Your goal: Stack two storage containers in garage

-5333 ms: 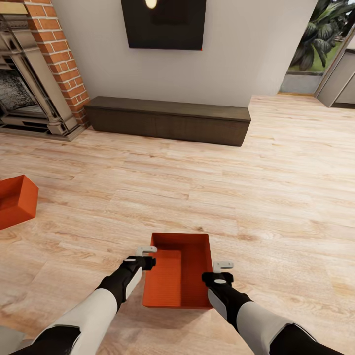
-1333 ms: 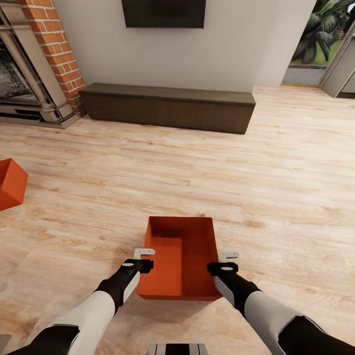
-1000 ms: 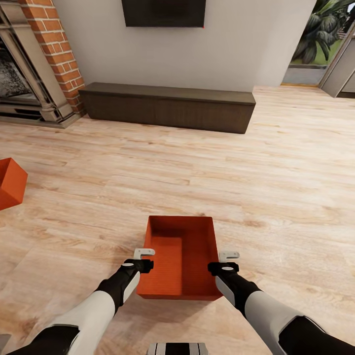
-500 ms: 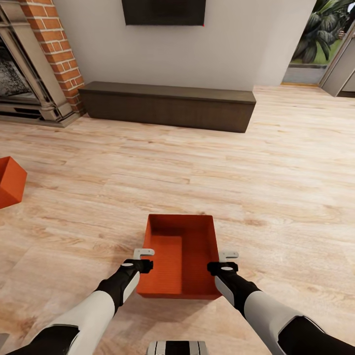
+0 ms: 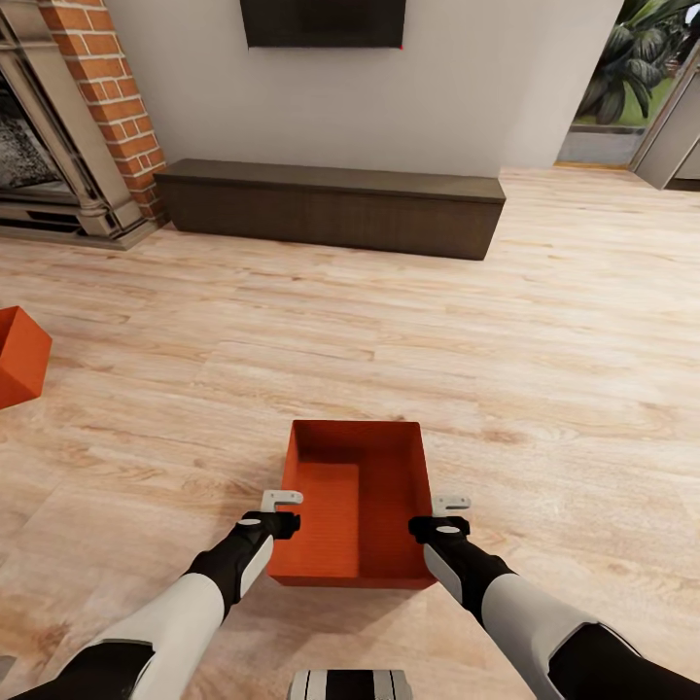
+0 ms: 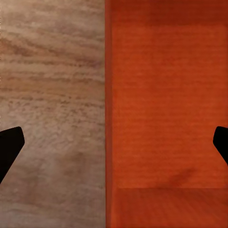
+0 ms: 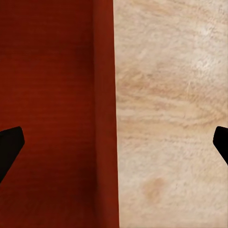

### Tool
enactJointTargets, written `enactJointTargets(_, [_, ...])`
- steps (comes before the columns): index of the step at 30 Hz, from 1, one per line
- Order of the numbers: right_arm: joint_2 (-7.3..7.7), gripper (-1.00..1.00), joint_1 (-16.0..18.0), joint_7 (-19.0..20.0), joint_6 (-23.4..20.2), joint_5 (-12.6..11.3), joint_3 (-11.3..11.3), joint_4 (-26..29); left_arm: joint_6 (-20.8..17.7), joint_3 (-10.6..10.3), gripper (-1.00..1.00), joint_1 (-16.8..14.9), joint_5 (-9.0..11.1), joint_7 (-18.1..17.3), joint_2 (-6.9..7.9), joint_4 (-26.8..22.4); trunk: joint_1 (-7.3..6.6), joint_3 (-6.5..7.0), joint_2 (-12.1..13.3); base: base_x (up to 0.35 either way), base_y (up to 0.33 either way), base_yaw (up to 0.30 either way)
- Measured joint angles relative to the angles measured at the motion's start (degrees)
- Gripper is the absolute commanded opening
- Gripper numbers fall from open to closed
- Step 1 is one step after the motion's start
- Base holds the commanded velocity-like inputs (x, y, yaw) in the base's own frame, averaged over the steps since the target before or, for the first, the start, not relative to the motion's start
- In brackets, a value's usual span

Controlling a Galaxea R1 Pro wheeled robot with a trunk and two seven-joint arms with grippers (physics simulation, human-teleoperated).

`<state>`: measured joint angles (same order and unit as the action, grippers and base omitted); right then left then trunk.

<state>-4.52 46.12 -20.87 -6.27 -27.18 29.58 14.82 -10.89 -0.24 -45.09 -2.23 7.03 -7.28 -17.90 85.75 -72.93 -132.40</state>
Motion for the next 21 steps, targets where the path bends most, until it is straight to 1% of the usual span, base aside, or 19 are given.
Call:
enactJointTargets(4, [0.0,1.0,0.0,0.0,0.0,0.0,0.0,0.0,0.0,0.1,1.0,0.0,0.0,0.0,0.1,0.0,0.0,0.0,0.0,0.0,0.0,0.0])
enactJointTargets(6, [0.0,1.0,0.0,0.0,0.0,0.0,0.0,0.0,0.0,0.0,1.0,0.0,0.0,0.0,0.66,0.0,0.0,0.0,0.0,0.0,0.0,0.0])
enactJointTargets(10, [0.0,1.0,0.0,0.0,0.0,0.0,0.0,0.0,0.0,0.0,1.0,0.0,0.0,-0.1,1.02,0.0,0.0,0.0,0.0,0.0,0.0,0.0])
enactJointTargets(21, [0.04,1.0,0.0,0.0,0.0,0.0,0.0,0.0,-0.1,-0.1,1.0,0.0,0.0,-0.1,1.06,0.0,2.41,-1.97,-4.4,0.0,0.0,0.0])
